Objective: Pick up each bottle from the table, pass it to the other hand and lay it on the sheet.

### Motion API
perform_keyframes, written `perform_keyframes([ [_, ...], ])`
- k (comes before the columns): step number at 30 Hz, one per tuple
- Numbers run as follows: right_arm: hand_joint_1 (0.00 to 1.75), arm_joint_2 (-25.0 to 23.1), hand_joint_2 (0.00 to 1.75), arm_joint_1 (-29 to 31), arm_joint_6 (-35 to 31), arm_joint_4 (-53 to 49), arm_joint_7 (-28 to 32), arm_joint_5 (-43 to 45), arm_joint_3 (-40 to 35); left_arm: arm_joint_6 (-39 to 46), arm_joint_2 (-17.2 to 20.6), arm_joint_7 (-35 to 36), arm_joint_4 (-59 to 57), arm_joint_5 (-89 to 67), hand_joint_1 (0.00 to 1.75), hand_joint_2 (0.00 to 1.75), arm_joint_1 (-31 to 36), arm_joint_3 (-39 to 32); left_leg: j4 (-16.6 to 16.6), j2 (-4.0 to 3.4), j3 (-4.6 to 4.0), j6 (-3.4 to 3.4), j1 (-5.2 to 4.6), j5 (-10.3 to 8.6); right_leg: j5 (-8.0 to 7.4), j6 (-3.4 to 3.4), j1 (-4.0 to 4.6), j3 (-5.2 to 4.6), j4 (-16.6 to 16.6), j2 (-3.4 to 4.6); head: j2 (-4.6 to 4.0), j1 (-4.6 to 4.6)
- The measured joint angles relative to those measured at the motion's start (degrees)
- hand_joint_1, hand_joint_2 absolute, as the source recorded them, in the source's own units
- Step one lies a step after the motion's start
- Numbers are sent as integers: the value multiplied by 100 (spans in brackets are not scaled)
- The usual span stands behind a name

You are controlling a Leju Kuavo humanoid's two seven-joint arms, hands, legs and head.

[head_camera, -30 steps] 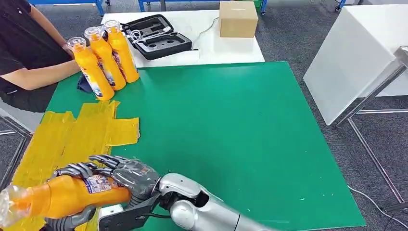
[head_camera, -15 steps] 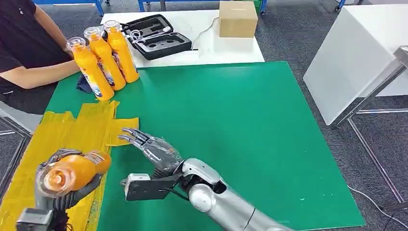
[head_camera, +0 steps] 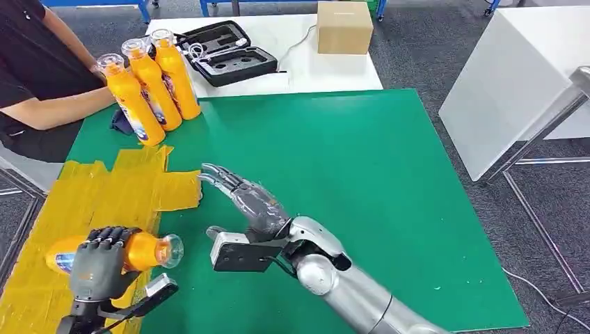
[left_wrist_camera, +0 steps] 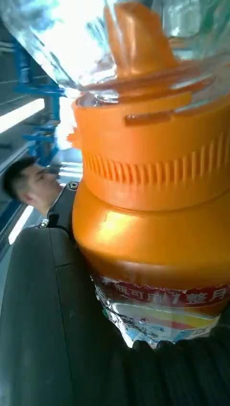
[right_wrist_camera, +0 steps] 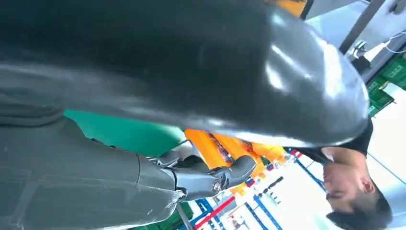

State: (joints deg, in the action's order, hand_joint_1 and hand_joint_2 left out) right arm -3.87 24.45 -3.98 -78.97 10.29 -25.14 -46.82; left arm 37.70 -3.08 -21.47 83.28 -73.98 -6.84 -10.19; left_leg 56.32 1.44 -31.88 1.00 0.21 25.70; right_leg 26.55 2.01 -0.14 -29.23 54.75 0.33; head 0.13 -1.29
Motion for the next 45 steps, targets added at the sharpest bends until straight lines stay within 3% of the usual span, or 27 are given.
perform_keyframes([
  [6,0,83,0,2,16,-46,0,70,6,-70,109,153,-591,-399,175,175,2,247,0,1,0,0,0,0,0,0,0,1,0,0,0,0],
  [7,0,90,0,2,29,-46,0,79,13,-128,131,164,-689,-424,9,175,2,304,0,1,0,0,0,0,0,0,0,1,0,0,0,0],
  [23,0,114,0,0,64,-46,0,92,24,-301,328,343,-1144,-549,9,175,41,676,0,5,21,0,0,0,0,0,0,24,0,-2,0,0],
  [24,0,114,0,-1,64,-46,0,92,24,-301,332,343,-1146,-549,0,175,44,678,0,5,21,0,0,0,0,0,0,25,0,-2,0,0],
  [27,0,114,0,-1,64,-46,0,92,24,-301,335,343,-1153,-549,0,175,50,686,0,5,22,0,0,0,0,0,0,25,0,-2,0,0],
  [28,0,114,0,-1,64,-46,0,92,24,-304,335,356,-1153,-556,0,0,54,686,0,5,22,0,-1,0,0,0,0,26,0,-2,0,0],
  [40,0,177,0,-16,66,-46,0,100,24,155,338,544,-993,-809,0,0,-14,674,0,1,22,0,0,-1,0,0,0,24,1,0,0,0],
  [45,0,241,0,-67,64,-46,0,120,22,247,-104,-656,-61,-235,0,0,-106,128,0,7,12,0,-5,0,0,0,-4,17,0,-2,0,0],
])
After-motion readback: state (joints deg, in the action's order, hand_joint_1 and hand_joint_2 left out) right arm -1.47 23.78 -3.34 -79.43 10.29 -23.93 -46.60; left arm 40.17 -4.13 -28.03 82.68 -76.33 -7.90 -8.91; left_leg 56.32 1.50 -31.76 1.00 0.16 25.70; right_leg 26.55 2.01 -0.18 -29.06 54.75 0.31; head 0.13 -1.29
